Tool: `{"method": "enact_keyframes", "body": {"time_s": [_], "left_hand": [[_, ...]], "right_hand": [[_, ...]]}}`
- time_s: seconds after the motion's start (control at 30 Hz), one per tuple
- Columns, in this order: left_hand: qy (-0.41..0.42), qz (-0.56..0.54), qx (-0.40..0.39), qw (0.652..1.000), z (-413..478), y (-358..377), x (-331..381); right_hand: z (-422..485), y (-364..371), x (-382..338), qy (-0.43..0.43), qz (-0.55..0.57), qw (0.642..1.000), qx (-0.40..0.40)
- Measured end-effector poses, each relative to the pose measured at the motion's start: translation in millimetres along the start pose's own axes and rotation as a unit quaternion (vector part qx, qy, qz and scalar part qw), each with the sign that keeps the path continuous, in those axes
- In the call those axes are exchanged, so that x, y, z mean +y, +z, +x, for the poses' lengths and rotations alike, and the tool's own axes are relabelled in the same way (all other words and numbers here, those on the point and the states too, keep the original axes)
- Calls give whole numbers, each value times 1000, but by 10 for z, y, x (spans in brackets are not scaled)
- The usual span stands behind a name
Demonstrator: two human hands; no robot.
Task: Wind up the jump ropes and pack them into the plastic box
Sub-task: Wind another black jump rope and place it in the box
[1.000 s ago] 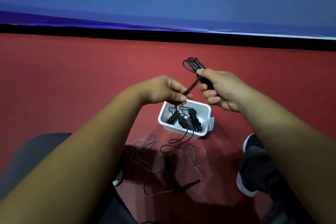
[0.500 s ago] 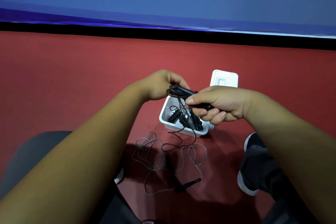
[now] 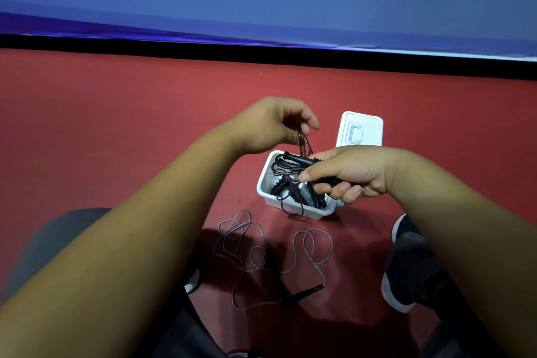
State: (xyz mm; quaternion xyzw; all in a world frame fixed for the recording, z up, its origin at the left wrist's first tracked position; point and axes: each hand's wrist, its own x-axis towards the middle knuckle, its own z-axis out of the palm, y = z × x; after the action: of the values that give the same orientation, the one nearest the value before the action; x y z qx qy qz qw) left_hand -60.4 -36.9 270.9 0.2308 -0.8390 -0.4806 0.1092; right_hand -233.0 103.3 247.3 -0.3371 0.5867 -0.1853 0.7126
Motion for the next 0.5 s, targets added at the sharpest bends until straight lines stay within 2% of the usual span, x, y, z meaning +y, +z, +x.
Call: {"method": "enact_keyframes", "body": {"time_s": [0.13, 0.3, 0.4, 0.5], "left_hand": [[3, 51, 7, 999, -18, -60, 58], [-36, 94, 20, 995, -17, -44, 65], [-56, 161, 45, 984, 8, 12, 18], [-112, 203, 51, 971, 33, 96, -71]], "right_hand": [[99, -47, 17, 8, -22, 995, 95], [185, -88, 18, -39, 43, 972, 228], [210, -82, -3, -82, 99, 959, 253], [216, -64, -14, -110, 116, 951, 265]]}}
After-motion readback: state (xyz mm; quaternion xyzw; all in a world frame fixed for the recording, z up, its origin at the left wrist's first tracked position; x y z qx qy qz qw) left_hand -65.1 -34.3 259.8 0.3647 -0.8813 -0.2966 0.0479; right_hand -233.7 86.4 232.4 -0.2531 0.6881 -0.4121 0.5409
